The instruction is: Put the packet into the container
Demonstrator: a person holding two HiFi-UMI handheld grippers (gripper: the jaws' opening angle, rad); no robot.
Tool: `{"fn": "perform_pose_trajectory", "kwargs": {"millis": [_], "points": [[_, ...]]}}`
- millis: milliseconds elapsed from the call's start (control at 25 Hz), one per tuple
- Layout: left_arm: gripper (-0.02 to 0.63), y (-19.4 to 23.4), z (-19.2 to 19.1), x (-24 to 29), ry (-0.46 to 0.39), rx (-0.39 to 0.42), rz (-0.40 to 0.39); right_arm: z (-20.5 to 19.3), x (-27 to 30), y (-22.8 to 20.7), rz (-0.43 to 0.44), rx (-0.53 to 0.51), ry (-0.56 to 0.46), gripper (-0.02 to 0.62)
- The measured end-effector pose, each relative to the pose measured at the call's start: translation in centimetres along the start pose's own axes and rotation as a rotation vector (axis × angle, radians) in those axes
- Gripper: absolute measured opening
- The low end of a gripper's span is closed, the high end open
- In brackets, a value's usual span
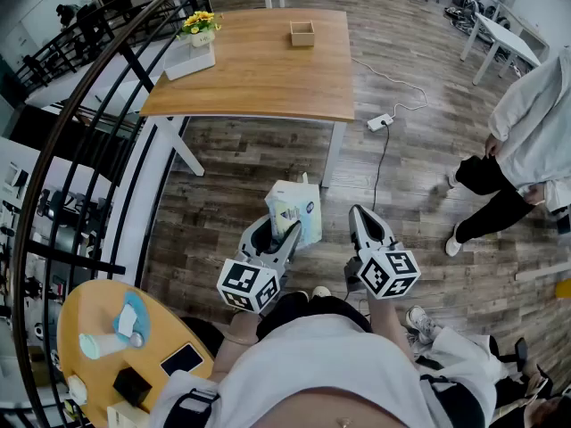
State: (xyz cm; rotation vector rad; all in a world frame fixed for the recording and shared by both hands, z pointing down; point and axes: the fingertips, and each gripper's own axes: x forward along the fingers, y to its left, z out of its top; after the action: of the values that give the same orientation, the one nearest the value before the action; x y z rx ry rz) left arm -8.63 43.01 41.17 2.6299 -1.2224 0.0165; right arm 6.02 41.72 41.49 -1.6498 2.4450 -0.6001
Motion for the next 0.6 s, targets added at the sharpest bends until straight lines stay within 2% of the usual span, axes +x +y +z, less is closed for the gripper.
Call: {"fn": "perform_pose_trajectory", "kwargs": {"millis": [600], "points": [[0.189, -0.1, 0.5, -0.2, 0.003, 0.006, -0.018, 0.4, 0.3, 1.2, 0.028, 0.022, -0.023, 0.011]]}}
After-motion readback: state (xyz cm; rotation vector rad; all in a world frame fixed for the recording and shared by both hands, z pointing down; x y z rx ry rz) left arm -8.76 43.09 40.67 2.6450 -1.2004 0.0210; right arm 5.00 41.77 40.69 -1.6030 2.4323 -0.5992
